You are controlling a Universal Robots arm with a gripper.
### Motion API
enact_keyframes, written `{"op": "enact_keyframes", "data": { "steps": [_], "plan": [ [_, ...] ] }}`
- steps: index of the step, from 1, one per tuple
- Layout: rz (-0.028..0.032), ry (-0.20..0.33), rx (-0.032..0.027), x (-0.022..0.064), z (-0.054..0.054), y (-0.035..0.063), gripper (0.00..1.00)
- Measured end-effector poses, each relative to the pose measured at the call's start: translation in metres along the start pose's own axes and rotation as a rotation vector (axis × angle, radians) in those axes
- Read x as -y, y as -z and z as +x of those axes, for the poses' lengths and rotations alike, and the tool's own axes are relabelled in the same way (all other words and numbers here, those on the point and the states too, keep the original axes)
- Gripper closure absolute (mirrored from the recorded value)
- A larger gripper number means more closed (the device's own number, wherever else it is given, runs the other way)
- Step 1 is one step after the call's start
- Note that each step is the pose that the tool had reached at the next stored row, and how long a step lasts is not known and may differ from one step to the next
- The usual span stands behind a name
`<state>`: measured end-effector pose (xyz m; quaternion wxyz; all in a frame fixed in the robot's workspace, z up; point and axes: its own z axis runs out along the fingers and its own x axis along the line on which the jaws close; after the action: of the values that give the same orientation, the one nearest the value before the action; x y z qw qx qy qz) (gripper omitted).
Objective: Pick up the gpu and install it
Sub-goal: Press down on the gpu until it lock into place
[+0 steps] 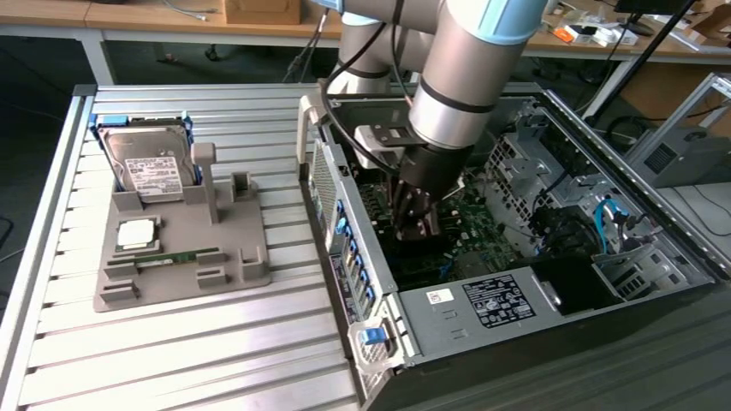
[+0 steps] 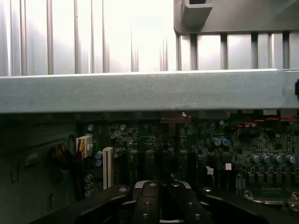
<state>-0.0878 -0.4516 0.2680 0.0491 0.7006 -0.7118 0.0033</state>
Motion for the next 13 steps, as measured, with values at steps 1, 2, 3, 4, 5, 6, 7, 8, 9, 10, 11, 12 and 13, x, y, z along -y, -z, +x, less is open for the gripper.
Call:
{"op": "enact_keyframes", "data": {
  "steps": [1,2,3,4,5,6,7,8,9,10,11,12,13],
  "plan": [
    [0.0,0.0,0.0,0.0,-0.0014,0.0001,0.89],
    [-0.0001,0.0,-0.0001,-0.0001,-0.0031,0.0002,0.89],
    [0.0,0.0,0.0,-0.0001,-0.0035,0.0002,0.89],
    [0.0,0.0,-0.0001,-0.0001,-0.0035,0.0002,0.89],
    [0.0,0.0,-0.0001,-0.0001,-0.0035,0.0002,0.89],
    [0.0,0.0,-0.0001,-0.0002,-0.0031,0.0002,0.89],
    [0.0,0.0,-0.0001,-0.0003,-0.0025,0.0001,0.89],
    [0.0,0.0,0.0,-0.0004,-0.0011,0.0,0.89],
    [0.0,0.0,0.0,-0.0006,0.0004,-0.0001,0.89],
    [0.0001,0.0,0.0001,-0.001,0.0015,-0.0002,0.89],
    [0.0001,0.0,-0.0002,-0.001,0.0015,0.0005,0.89],
    [0.0004,0.0,0.0001,-0.0011,0.0017,0.0023,0.89],
    [0.0006,0.0,0.0002,-0.0012,0.0019,0.0046,0.89]
  ]
}}
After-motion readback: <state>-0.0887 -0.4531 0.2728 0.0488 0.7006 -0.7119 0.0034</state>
